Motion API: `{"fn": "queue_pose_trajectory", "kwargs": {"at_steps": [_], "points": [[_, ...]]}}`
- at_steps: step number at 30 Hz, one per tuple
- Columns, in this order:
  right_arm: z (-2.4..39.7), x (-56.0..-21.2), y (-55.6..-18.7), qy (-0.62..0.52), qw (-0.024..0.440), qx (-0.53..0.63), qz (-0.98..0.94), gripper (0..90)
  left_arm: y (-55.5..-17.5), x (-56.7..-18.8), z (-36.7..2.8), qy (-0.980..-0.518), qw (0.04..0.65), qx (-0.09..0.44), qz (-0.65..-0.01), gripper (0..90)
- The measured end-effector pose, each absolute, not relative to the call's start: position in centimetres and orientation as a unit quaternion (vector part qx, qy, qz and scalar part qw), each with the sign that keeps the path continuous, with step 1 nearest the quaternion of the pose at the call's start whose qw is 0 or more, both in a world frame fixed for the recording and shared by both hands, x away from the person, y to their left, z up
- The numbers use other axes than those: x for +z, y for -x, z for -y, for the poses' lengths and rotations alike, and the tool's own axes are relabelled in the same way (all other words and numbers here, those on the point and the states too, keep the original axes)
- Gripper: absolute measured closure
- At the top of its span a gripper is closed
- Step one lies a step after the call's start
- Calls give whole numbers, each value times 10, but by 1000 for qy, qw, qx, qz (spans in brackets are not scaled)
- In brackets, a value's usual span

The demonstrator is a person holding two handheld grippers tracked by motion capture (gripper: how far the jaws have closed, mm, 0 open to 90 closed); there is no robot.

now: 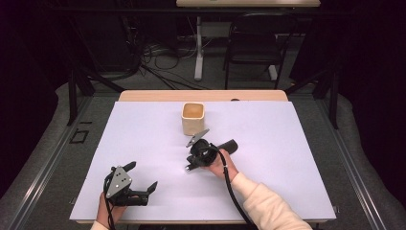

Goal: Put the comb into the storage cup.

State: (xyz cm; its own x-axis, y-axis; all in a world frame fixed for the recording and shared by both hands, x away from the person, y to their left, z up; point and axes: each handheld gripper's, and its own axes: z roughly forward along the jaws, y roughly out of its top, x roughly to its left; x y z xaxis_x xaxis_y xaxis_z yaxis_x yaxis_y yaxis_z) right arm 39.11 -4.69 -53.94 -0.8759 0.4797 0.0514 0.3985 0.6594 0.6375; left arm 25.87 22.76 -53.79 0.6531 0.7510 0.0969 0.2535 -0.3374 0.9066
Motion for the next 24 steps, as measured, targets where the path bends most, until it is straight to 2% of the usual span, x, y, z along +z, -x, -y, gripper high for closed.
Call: {"fn": "queue_pose_trajectory", "kwargs": {"at_steps": [24], "points": [[60, -543, -375, -236, 38, 313, -919, 900, -259, -538, -227, -775, 476, 262, -324, 3]]}}
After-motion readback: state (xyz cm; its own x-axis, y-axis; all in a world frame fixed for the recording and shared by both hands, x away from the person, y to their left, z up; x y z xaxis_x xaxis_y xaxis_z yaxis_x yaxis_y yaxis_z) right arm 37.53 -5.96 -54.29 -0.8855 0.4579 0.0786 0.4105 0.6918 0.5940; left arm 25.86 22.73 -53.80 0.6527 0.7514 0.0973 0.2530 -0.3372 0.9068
